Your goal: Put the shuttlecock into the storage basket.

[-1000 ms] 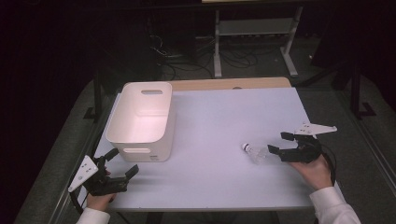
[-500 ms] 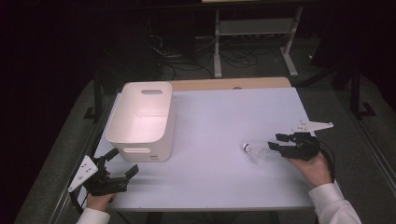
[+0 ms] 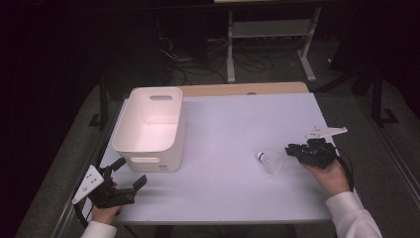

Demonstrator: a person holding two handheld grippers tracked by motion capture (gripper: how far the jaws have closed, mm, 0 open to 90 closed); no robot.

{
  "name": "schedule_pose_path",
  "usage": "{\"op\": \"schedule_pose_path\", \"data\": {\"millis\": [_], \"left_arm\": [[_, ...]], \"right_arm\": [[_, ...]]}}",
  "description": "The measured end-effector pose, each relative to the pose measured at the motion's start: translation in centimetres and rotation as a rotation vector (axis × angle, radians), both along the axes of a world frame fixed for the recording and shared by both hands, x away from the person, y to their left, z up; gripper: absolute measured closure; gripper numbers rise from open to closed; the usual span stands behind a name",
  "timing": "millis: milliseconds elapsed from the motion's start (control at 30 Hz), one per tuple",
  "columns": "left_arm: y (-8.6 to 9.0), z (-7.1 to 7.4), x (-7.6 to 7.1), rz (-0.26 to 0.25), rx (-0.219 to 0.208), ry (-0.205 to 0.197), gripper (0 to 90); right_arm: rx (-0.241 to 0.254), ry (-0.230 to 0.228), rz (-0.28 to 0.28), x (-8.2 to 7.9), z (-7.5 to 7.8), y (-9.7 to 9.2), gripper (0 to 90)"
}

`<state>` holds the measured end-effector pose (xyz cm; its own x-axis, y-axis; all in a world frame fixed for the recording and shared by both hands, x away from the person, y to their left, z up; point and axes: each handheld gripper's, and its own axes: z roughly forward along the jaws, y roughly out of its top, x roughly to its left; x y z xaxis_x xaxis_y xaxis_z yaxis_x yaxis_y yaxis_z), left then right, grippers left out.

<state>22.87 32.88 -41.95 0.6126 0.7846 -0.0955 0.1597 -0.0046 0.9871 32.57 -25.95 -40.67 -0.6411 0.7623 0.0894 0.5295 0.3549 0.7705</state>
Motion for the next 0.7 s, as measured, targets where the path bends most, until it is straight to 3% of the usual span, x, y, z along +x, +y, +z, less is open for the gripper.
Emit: {"op": "schedule_pose_path", "data": {"millis": [333,667,700], "left_arm": [[0.0,0.0,0.0,0.0,0.004,0.001,0.0],[0.0,0.0,0.0,-0.003,0.002,0.0,0.0],[0.0,0.0,0.0,-0.003,0.002,-0.001,0.0]], "right_arm": [[-0.033,0.002,-0.017,0.3,-0.4,0.1,83.8],[-0.054,0.031,-0.027,0.5,-1.0,0.4,88.3],[-0.046,0.051,-0.03,0.6,-1.2,0.5,88.2]]}}
